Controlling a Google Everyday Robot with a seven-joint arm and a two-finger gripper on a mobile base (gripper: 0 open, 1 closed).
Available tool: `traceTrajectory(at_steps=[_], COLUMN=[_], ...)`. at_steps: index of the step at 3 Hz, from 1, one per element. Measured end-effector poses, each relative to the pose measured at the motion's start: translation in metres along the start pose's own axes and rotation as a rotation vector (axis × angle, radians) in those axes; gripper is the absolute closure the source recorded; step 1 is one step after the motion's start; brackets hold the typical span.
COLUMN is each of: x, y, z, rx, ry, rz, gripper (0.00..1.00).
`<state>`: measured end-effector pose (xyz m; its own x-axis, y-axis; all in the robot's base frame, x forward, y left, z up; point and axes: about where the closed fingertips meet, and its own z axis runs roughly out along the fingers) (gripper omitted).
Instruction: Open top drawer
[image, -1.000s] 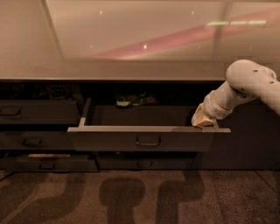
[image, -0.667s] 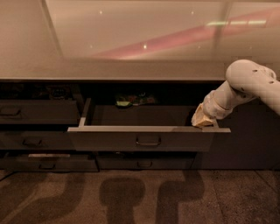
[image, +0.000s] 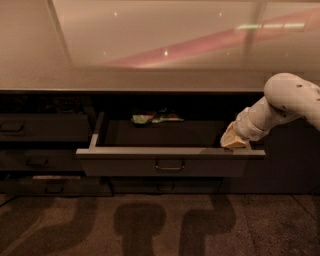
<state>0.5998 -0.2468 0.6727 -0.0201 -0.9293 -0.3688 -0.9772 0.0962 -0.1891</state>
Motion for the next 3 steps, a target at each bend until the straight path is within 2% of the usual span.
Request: traceTrajectory(at_steps=[1,2,3], x=[-0.001,0.000,0.001], y=[0.000,0.018,0.016], z=[-0.002,-0.005,-0.005], rx=[0.000,0.006,0.006], ry=[0.000,-0.019,-0.019], rz=[0.000,0.012,0.012], gripper=[0.35,0.11,0.00])
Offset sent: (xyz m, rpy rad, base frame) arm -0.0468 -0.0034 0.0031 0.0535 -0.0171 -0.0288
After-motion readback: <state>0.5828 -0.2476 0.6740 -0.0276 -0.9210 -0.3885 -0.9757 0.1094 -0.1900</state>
